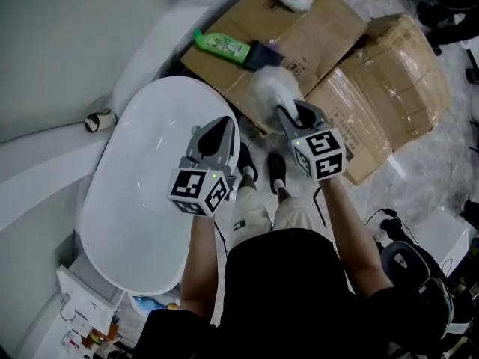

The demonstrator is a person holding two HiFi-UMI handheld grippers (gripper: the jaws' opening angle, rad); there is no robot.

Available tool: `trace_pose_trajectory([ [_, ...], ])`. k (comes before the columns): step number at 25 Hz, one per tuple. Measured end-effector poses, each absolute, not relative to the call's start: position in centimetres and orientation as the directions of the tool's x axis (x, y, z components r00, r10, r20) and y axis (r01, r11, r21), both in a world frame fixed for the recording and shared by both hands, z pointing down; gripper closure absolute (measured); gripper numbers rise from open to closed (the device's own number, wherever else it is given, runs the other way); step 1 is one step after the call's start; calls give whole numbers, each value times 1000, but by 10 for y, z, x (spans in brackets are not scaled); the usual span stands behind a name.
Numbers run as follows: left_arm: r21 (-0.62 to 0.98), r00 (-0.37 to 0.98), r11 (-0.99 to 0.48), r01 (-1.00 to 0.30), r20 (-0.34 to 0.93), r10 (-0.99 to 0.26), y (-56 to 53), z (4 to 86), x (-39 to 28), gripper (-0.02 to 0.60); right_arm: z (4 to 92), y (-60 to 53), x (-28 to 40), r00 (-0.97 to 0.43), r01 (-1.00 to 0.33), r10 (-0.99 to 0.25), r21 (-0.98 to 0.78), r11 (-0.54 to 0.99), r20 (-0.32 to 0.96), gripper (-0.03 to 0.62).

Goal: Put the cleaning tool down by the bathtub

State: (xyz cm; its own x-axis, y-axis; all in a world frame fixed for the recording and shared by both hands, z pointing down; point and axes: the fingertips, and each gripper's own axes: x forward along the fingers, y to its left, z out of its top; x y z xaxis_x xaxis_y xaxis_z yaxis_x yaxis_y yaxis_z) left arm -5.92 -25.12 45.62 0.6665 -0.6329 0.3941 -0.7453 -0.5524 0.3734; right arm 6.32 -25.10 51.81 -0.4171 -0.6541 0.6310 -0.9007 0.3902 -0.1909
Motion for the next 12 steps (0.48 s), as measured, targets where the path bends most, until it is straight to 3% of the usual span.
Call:
trace_pose_trajectory([
  [12,393,707,-589,-706,440,-555,-261,497,-52,583,582,-259,53,-404,-909,-616,-218,356,676,500],
])
